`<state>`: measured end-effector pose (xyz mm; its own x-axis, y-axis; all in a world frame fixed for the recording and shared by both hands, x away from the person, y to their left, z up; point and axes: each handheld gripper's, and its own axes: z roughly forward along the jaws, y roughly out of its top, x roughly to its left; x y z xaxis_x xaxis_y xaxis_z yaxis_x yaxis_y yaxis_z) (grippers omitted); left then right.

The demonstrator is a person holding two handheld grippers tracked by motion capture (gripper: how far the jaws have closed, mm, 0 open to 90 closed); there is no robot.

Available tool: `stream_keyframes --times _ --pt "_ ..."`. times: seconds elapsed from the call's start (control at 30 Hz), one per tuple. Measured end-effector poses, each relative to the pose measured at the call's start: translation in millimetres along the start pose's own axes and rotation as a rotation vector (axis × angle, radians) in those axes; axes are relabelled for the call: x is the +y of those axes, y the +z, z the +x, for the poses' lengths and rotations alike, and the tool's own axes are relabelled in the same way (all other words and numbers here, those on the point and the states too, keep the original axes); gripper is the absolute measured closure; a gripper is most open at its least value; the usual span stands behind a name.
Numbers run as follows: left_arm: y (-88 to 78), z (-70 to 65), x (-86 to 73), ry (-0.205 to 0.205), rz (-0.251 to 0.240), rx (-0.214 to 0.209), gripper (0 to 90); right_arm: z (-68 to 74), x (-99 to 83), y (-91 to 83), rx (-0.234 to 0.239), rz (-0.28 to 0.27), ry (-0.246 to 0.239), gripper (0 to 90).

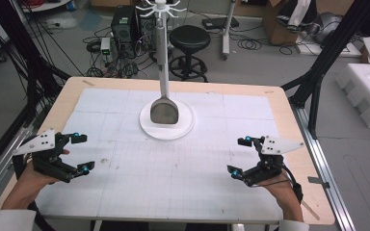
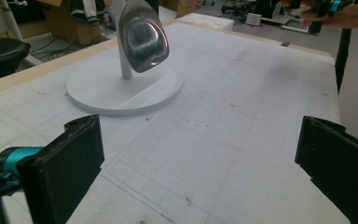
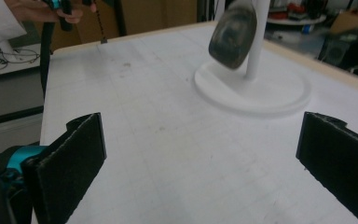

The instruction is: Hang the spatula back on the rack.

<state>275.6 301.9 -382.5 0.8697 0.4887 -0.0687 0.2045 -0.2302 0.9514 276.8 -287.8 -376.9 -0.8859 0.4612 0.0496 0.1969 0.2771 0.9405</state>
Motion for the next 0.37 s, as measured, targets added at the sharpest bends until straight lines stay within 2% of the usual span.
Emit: stream_keyframes --times 0.03,0.07,0.13,0.37 --pt "0.9 0.1 -0.9 -0.006 0.004 0.003 1.7 -1.6 -4.7 0.4 0.001 0.029 0.012 0.3" --pt "1.4 0.6 -1.4 -0.006 0.010 0.003 1.7 -2.5 -8.5 0.5 -0.009 0.035 0.015 0.4" --pt "2.2 0.5 -1.6 -0.002 0.010 0.003 1.7 -3.6 -13.9 0.8 0.002 0.025 0.037 0.4" --pt "-0.8 0.1 -3.2 -0.004 -0.005 0.015 1.7 -1.5 -12.8 -4.8 -0.015 -0.015 0.043 0.4"
